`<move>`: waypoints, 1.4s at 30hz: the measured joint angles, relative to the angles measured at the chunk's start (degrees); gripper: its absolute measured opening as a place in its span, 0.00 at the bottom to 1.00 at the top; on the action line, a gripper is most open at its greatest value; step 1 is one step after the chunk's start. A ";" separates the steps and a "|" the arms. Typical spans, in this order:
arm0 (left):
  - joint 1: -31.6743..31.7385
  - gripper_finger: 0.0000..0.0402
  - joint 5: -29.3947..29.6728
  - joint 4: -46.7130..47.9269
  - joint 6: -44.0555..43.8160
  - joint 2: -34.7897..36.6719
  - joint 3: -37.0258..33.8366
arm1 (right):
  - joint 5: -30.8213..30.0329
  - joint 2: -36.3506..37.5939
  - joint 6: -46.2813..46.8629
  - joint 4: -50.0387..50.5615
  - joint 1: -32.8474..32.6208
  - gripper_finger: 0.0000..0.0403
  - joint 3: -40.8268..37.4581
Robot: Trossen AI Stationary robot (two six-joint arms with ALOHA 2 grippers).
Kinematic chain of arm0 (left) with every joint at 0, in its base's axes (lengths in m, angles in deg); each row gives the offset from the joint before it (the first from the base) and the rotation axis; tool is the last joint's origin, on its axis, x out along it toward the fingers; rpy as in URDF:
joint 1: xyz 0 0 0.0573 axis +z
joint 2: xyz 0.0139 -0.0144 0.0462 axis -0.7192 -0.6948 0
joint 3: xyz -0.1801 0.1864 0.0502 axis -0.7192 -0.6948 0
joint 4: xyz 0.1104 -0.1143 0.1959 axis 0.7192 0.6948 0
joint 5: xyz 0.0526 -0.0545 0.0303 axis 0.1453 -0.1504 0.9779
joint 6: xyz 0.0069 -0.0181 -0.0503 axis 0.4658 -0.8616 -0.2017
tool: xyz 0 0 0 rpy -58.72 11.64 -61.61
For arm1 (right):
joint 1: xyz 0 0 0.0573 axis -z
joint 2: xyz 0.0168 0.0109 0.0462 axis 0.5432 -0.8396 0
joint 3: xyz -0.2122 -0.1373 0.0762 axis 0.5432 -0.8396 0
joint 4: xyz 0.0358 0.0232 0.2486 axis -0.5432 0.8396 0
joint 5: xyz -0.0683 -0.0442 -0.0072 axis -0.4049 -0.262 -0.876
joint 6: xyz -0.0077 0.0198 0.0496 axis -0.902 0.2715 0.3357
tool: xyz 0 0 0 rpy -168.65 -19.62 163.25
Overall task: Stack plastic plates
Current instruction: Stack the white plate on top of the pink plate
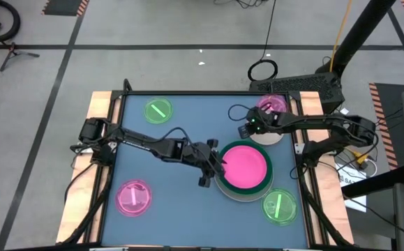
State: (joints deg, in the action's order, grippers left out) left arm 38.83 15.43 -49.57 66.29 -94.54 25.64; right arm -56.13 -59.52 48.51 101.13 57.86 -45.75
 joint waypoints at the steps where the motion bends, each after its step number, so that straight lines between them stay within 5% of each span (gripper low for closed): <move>1: 0.14 0.39 0.00 0.01 -0.25 0.00 0.00 | -0.02 -0.26 0.00 -0.61 0.00 0.29 0.00; 15: 0.44 0.39 0.00 -0.04 -0.82 0.00 0.00 | -0.68 -8.16 -1.75 -3.30 0.60 0.28 1.61; 24: 0.44 0.39 0.00 -0.20 -0.82 0.00 0.00 | -0.47 -11.63 -3.24 -2.87 0.54 0.12 3.95; 29: 0.44 0.39 0.00 -0.10 -0.90 0.00 0.00 | -0.48 -10.83 -4.75 -2.80 0.45 0.03 4.13; 42: 0.44 0.39 0.00 -0.28 -1.00 0.00 0.00 | -3.28 1.67 -9.37 5.32 -2.23 0.01 4.09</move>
State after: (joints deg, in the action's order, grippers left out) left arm 39.27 15.43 -49.86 65.29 -94.54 25.64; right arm -59.41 -57.85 39.14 106.45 55.63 -41.66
